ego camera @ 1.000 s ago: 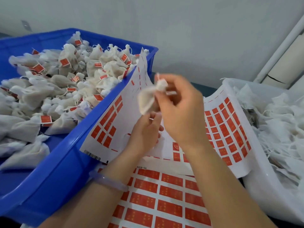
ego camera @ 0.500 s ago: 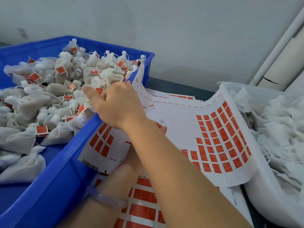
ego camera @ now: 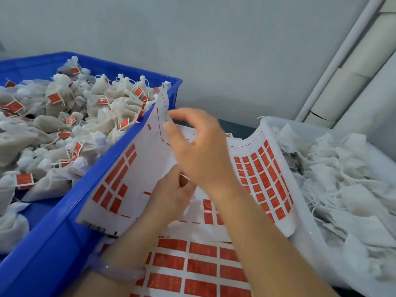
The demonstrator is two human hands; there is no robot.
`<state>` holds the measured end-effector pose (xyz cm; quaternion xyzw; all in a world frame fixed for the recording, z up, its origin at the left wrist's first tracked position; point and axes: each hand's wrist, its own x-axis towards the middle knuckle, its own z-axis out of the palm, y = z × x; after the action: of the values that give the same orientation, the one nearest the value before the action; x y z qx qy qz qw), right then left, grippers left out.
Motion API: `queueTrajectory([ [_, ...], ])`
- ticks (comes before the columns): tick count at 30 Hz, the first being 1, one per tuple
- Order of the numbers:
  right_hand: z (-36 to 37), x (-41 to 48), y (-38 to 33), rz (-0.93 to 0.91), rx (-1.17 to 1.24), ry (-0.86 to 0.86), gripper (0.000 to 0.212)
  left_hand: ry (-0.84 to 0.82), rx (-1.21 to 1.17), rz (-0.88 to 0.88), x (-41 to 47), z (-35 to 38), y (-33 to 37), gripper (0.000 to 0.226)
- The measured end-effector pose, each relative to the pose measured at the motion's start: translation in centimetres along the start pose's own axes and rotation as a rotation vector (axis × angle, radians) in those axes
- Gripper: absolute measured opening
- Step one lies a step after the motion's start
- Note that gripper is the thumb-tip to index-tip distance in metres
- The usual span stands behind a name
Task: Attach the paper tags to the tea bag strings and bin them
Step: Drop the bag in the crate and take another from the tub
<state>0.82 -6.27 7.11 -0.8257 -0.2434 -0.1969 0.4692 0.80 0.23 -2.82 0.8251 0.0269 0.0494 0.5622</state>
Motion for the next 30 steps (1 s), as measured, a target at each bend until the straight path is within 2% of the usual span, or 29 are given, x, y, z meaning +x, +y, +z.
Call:
queueTrajectory([
  [3, -5.0, 2.3, 1.0, 0.134, -0.176, 0.067, 0.03, -0.021, -0.004, -0.025, 0.1, 0.2, -0.6, 0.006],
  [6, -10.1, 3.9, 3.4, 0.381, -0.413, 0.051, 0.036, -0.03, 0.043, -0.011, -0.1, 0.2, -0.6, 0.008],
  [10, -14.3, 3.5, 7.9, 0.693, -0.698, -0.012, 0.027, -0.043, 0.081, -0.007, -0.1, 0.3, -0.5, 0.009],
  [12, -14.8, 2.1, 10.2, 0.819, -0.677, -0.151, 0.017, -0.049, 0.097, -0.002, -0.2, 0.3, -0.4, 0.009],
  [15, -14.7, -0.1, 13.0, 1.054, -0.479, -0.306, 0.019, -0.061, 0.12, 0.015, -0.4, 0.2, -0.3, 0.008],
  [19, -14.6, -0.1, 14.7, 1.013, -0.566, -0.194, 0.023, -0.055, 0.108, 0.022, -0.7, 0.1, 0.1, 0.007],
  [23, -14.7, 0.4, 14.5, 0.991, -0.635, -0.318, 0.024, -0.034, 0.11, 0.04, -0.9, 0.0, 0.1, 0.007],
  [26, -14.8, 0.3, 14.2, 0.967, -0.692, -0.322, 0.024, -0.038, 0.118, 0.042, -1.0, 0.0, 0.2, 0.008],
  [30, -14.5, -0.3, 14.7, 1.087, -0.575, -0.241, 0.028, -0.033, 0.12, 0.045, -1.1, 0.0, 0.2, 0.01],
])
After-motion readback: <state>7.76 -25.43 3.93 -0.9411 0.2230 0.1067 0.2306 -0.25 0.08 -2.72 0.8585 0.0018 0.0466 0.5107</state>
